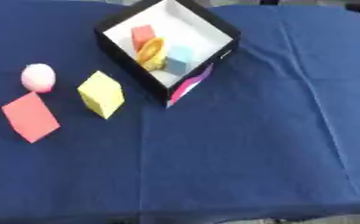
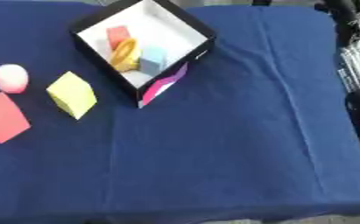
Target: Pick up objects on the table and place them in the box.
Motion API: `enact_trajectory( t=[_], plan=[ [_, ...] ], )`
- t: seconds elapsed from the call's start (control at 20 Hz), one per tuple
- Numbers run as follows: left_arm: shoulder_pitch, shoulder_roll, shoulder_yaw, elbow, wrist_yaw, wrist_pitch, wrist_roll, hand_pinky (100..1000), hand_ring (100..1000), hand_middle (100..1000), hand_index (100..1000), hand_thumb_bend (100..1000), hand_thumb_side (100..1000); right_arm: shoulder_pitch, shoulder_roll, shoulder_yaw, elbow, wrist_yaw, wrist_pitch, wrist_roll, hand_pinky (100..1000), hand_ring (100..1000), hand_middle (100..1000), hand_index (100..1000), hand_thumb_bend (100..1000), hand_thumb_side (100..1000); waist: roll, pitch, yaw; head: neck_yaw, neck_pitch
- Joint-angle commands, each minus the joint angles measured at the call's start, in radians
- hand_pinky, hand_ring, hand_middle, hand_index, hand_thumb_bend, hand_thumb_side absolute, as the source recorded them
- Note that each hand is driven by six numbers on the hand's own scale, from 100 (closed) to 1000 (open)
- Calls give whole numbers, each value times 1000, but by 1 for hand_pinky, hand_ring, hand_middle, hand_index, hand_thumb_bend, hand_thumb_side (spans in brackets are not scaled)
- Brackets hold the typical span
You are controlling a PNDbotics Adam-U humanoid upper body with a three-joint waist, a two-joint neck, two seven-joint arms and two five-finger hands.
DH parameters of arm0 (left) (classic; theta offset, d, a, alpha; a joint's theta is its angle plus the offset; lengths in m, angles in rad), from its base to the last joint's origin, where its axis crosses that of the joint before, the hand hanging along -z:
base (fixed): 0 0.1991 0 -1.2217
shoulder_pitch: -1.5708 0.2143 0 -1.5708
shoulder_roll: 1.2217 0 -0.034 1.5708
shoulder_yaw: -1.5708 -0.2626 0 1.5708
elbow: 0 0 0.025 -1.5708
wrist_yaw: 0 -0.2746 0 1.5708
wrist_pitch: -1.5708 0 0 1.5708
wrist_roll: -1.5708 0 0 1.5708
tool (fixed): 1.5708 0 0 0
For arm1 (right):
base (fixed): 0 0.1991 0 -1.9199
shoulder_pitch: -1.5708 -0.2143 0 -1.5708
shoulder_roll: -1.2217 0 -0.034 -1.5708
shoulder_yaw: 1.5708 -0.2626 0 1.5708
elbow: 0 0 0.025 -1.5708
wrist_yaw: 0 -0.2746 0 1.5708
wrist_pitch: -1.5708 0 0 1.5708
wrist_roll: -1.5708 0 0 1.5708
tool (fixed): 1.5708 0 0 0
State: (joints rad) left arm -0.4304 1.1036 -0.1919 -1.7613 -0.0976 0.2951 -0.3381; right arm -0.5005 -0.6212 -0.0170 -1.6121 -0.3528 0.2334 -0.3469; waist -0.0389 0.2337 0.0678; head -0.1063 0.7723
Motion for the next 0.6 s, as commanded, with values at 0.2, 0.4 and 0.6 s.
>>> enact_trajectory(
  t=[0.2, 0.4, 0.6],
  plan=[
    [30, 83, -65, -109, -33, 99, -88, 915, 887, 785, 875, 311, 908, -19, -15, 6, -4, -4, 7, 13, 801, 901, 796, 898, 209, 569, 18, -20, -2, 16, -2],
    [44, 86, -107, -141, -65, 154, -79, 926, 895, 779, 869, 315, 830, -21, -11, 13, -3, 1, 13, 21, 801, 900, 795, 896, 212, 569, 20, -17, -3, 19, -2],
    [41, 71, -124, -153, -56, 199, -43, 917, 890, 772, 868, 300, 855, -21, -7, 14, -2, 0, 14, 23, 800, 899, 794, 894, 215, 565, 22, -17, -3, 19, -2]
  ],
)
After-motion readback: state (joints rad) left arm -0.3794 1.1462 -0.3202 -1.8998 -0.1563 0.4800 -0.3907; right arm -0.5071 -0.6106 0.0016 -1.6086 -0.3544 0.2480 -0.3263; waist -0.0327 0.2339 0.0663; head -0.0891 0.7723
